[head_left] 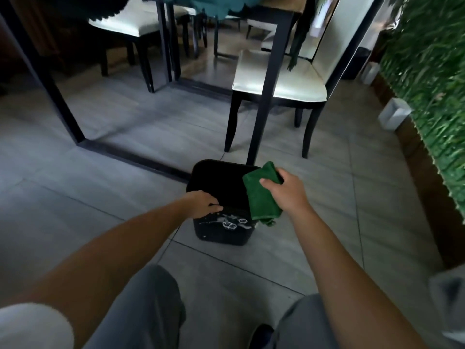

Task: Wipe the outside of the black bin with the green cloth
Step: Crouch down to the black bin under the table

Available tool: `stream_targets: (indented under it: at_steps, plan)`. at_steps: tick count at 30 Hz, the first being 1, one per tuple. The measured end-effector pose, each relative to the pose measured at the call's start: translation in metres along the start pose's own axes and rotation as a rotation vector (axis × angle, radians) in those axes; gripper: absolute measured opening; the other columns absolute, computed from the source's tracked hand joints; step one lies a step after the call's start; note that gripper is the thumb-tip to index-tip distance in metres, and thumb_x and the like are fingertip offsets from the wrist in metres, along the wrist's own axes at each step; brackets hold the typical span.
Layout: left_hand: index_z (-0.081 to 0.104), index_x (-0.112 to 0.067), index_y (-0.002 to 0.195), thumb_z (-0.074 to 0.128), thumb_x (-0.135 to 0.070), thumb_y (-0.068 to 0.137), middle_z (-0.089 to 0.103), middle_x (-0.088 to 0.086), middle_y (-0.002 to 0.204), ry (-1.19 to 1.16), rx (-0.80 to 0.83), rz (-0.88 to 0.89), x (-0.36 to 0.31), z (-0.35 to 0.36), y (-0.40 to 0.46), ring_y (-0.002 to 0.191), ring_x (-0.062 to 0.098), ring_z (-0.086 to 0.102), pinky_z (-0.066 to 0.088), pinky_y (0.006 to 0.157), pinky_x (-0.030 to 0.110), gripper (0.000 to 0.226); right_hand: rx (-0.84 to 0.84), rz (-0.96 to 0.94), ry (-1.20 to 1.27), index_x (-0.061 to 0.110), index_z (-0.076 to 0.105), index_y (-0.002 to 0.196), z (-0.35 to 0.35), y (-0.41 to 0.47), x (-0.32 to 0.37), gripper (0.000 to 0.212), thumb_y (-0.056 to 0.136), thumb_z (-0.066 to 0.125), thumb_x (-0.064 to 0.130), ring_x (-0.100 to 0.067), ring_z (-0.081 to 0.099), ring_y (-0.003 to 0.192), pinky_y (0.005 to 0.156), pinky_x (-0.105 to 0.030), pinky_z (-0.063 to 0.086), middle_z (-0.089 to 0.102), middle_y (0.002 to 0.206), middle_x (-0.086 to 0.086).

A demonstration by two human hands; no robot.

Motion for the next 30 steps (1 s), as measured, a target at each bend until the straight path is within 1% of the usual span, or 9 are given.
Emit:
stream_targets:
  at_steps: [6,9,12,15,17,20,22,25,30]
  plan:
    - [0.066,-0.03,0.129,0.046,-0.054,0.101,0.065,0.002,0.132,0.023,-0.061,0.016,0.003,0.003,0.009,0.118,0.027,0.059,0.047,0.095,0.035,0.042,0.009,0.023,-0.056,0.02,0.064,0.134,-0.003,0.009,-0.019,0.043,0.093,0.074,0.028,-0.005,0.063,0.08,0.064,-0.016,0.047,0.068,0.109,0.003]
    - [0.071,-0.024,0.114,0.046,-0.051,0.102,0.069,0.005,0.113,-0.013,-0.158,0.037,0.004,-0.002,0.005,0.104,0.027,0.064,0.05,0.085,0.035,0.039,-0.006,0.037,-0.061,0.019,0.064,0.134,-0.005,0.016,-0.025,0.044,0.093,0.075,0.029,-0.015,0.068,0.089,0.07,-0.022,0.052,0.071,0.113,0.0]
    - [0.071,-0.02,0.11,0.044,-0.051,0.103,0.07,0.005,0.102,-0.12,-0.286,-0.017,0.011,-0.013,-0.001,0.092,0.026,0.065,0.053,0.081,0.037,0.041,-0.006,0.05,-0.032,0.021,0.065,0.134,-0.005,0.023,-0.028,0.044,0.092,0.075,0.029,-0.019,0.07,0.096,0.084,-0.031,0.057,0.072,0.114,0.0]
    - [0.069,-0.01,0.091,0.043,-0.05,0.104,0.068,0.008,0.084,-0.264,-0.421,-0.12,0.029,-0.02,-0.01,0.078,0.025,0.064,0.054,0.078,0.041,0.05,-0.013,0.038,-0.019,0.023,0.065,0.133,-0.003,0.028,-0.03,0.043,0.092,0.075,0.029,-0.013,0.068,0.091,0.079,-0.026,0.054,0.071,0.112,0.003]
    - [0.067,-0.004,0.086,0.043,-0.048,0.104,0.066,0.014,0.08,-0.44,-0.465,-0.193,0.044,-0.012,-0.016,0.074,0.027,0.063,0.054,0.078,0.043,0.054,-0.022,0.044,-0.021,0.024,0.065,0.133,-0.004,0.031,-0.034,0.043,0.092,0.075,0.03,-0.01,0.067,0.09,0.078,-0.025,0.053,0.07,0.112,0.004]
    - [0.068,-0.004,0.088,0.042,-0.044,0.106,0.065,0.015,0.08,-0.653,-0.442,-0.271,0.062,0.01,-0.025,0.074,0.027,0.062,0.049,0.075,0.038,0.051,-0.014,0.065,-0.018,0.024,0.065,0.133,0.0,0.033,-0.037,0.044,0.091,0.075,0.031,-0.017,0.07,0.098,0.089,-0.034,0.058,0.072,0.115,0.003]
    - [0.06,-0.008,0.076,0.043,-0.043,0.106,0.056,0.009,0.069,-0.743,-0.439,-0.284,0.065,0.022,-0.027,0.064,0.022,0.055,0.041,0.069,0.032,0.049,0.015,0.09,-0.024,0.022,0.064,0.135,0.008,0.034,-0.039,0.045,0.091,0.075,0.029,-0.019,0.07,0.1,0.092,-0.037,0.058,0.072,0.117,0.0]
    - [0.045,-0.009,0.065,0.045,-0.043,0.106,0.04,0.011,0.06,-0.786,-0.428,-0.296,0.061,0.032,-0.028,0.055,0.023,0.043,0.035,0.06,0.032,0.053,0.069,0.101,-0.052,0.019,0.059,0.14,0.026,0.032,-0.032,0.05,0.092,0.073,0.024,-0.02,0.068,0.103,0.091,-0.034,0.057,0.069,0.124,-0.001]
    - [0.048,-0.008,0.07,0.045,-0.046,0.105,0.045,0.016,0.065,-0.814,-0.383,-0.305,0.058,0.031,-0.025,0.059,0.026,0.048,0.038,0.061,0.032,0.051,0.088,0.031,-0.193,0.019,0.057,0.14,0.039,0.024,-0.02,0.047,0.095,0.069,0.025,-0.017,0.061,0.101,0.084,-0.026,0.047,0.064,0.12,0.001]
Point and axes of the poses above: each hand's wrist, its own y-axis towards the middle knuckle, its own z-axis out of the palm, x = y × z, the point moved 4 cm from there along y, towards the middle knuckle
